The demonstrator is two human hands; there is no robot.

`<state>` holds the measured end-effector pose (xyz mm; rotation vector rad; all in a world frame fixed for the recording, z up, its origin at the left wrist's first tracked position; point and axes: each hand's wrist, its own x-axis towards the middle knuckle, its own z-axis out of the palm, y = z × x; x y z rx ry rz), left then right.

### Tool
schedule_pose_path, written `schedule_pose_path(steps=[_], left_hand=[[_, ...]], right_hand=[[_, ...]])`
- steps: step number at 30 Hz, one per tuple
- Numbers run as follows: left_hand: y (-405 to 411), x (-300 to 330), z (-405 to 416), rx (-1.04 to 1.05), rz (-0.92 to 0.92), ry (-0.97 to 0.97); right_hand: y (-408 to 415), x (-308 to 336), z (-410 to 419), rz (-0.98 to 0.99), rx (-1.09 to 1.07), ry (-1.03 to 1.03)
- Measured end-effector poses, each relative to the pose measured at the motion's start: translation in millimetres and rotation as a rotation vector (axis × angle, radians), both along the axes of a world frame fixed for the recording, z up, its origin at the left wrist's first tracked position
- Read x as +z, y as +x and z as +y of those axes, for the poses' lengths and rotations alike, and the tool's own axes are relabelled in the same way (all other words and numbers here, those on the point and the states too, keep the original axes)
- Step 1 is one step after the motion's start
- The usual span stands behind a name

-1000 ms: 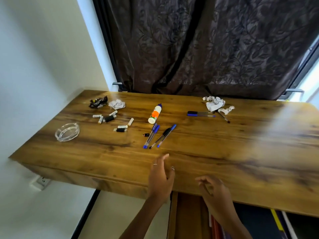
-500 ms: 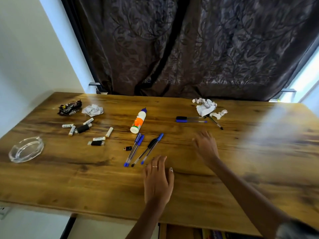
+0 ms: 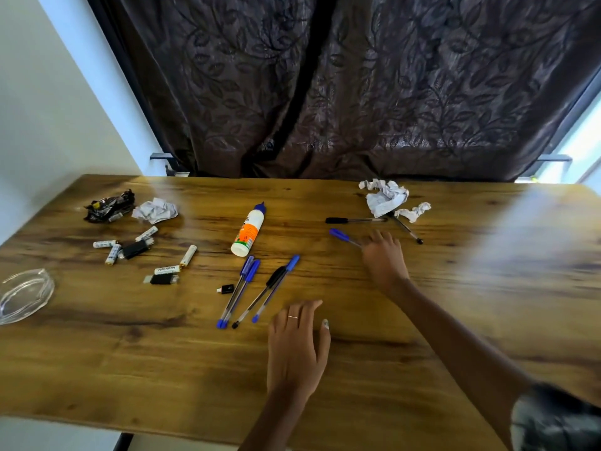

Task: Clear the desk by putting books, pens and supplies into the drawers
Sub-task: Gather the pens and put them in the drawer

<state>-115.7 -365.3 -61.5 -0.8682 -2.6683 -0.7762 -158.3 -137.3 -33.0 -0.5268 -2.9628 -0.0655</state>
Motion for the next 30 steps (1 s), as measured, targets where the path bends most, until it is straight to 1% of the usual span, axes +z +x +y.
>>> schedule_pose_path(steps=[1, 2, 5, 6, 7, 9, 10, 13, 15, 17, 20, 21, 22, 24, 26, 27, 30], left_hand=[[1, 2, 2, -0.010, -0.033, 0.019], [2, 4, 6, -0.012, -0.074, 0.052], [8, 9, 19, 0.015, -0.270, 0.237], [10, 12, 25, 0.018, -0.368, 0.344], [12, 16, 32, 0.017, -0.483, 0.489], [13, 29, 45, 0.025, -0.726, 0.793], [11, 34, 51, 0.042, -0.828, 0.889], [3, 43, 59, 0.109, -1.039, 1.045], [-1, 43, 57, 0.132, -1.122, 1.100], [-5, 42, 52, 0.131, -1.198, 1.160], [-10, 40, 47, 0.092, -1.308, 1.236], [-11, 40, 45, 0.076, -1.333, 1.249], [-11, 38, 43, 0.053, -1.353, 1.256], [-13, 37, 41, 0.003, -1.384, 1.264], [-15, 34, 41, -0.019, -1.412, 1.261], [-16, 33, 41, -0.027, -1.420, 1.259], [-18, 31, 41, -0.046, -1.416, 1.256]], right_hand=[[7, 0, -5, 0.030, -0.004, -0.066], [15, 1, -12, 0.083, -0.022, -0.184], [45, 14, -40, 0.269, -0.153, -0.723], [57, 20, -52, 0.297, -0.164, -0.873], [69, 25, -65, 0.302, -0.133, -0.971], [89, 31, -88, 0.285, -0.006, -1.076], [97, 33, -96, 0.283, 0.050, -1.099], [107, 32, -100, 0.246, 0.124, -1.123], [106, 33, -87, 0.211, 0.123, -1.111], [95, 31, -59, 0.289, 0.019, -1.038], [64, 24, 4, 0.482, -0.257, -0.805], [52, 20, 25, 0.508, -0.332, -0.693], [43, 17, 43, 0.490, -0.392, -0.587], [29, 9, 70, 0.378, -0.471, -0.457], [23, 1, 79, 0.283, -0.488, -0.403], [21, -3, 80, 0.277, -0.486, -0.377], [22, -7, 68, 0.377, -0.494, -0.354]])
